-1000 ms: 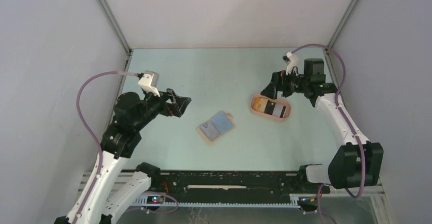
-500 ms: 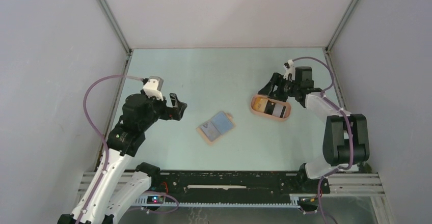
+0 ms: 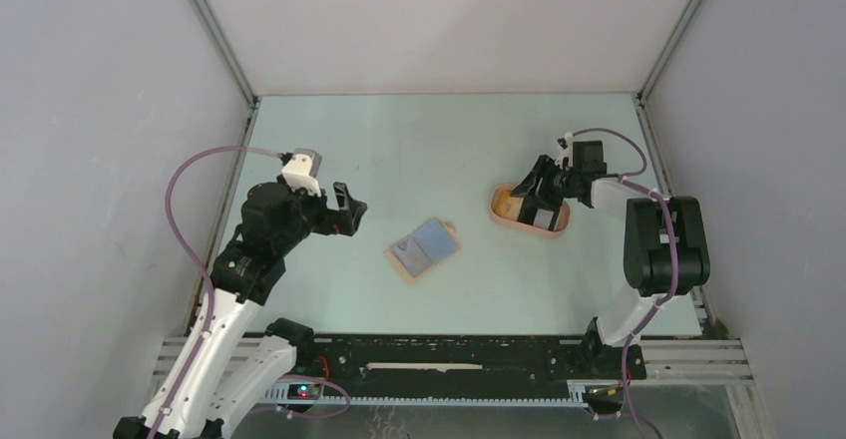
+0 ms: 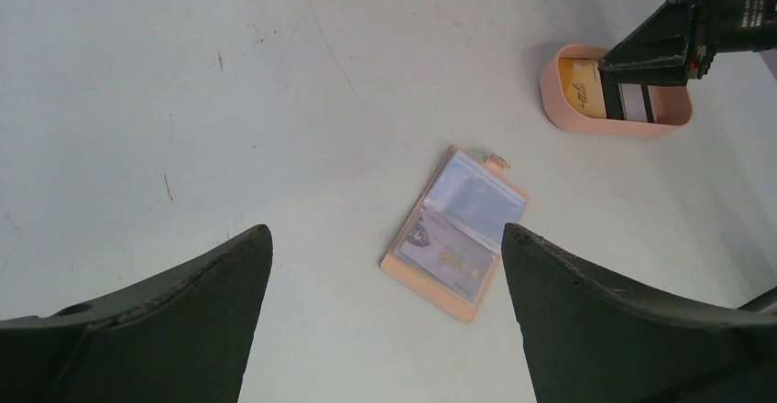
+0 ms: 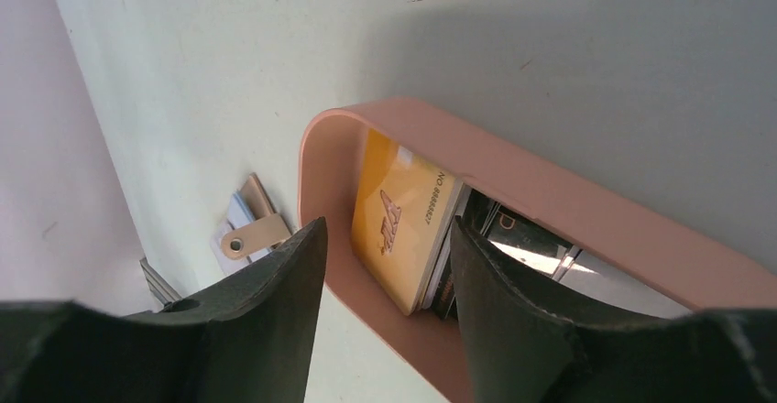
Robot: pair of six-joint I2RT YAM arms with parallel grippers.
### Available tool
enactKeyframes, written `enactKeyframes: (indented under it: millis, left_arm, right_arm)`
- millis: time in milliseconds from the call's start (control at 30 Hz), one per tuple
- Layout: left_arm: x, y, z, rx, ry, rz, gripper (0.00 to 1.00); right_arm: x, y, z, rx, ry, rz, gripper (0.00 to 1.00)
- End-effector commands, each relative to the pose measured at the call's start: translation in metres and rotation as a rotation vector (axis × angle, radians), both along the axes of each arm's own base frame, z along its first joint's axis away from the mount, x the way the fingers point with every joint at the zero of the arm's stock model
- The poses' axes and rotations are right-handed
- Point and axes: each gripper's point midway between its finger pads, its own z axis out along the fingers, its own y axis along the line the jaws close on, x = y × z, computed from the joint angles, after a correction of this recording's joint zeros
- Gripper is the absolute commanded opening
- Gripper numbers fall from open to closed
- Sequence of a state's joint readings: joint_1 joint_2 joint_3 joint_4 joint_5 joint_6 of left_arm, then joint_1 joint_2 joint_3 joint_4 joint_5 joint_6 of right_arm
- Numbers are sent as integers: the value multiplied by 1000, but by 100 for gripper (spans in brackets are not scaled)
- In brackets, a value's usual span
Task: Put the credit cards into the card holder
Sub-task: Pick up the credit card from the storage box.
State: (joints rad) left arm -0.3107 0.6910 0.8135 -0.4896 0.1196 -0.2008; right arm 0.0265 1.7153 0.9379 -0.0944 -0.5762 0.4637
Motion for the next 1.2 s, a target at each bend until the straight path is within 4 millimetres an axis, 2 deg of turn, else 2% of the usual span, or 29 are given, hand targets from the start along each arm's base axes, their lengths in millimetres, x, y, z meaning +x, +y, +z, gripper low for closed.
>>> enactKeyframes:
  millis: [0, 400, 633, 867, 1167]
  left_arm:
    - [2, -1, -7, 14, -2, -19, 100]
    - [2, -3, -9, 9, 6, -29, 100]
    - [2, -3, -10, 7, 8, -33, 100]
    - [1, -4, -10, 5, 8, -36, 100]
    - [1, -4, -10, 5, 10, -37, 100]
  right_arm:
    - [13, -5, 8, -2, -14, -36, 61]
    - [11, 3, 0, 60, 41, -18, 60]
    - [11, 13, 15, 136, 15, 28, 56]
    - [10, 19, 30, 176, -19, 57, 55]
    - [9, 24, 32, 224, -9, 78, 54]
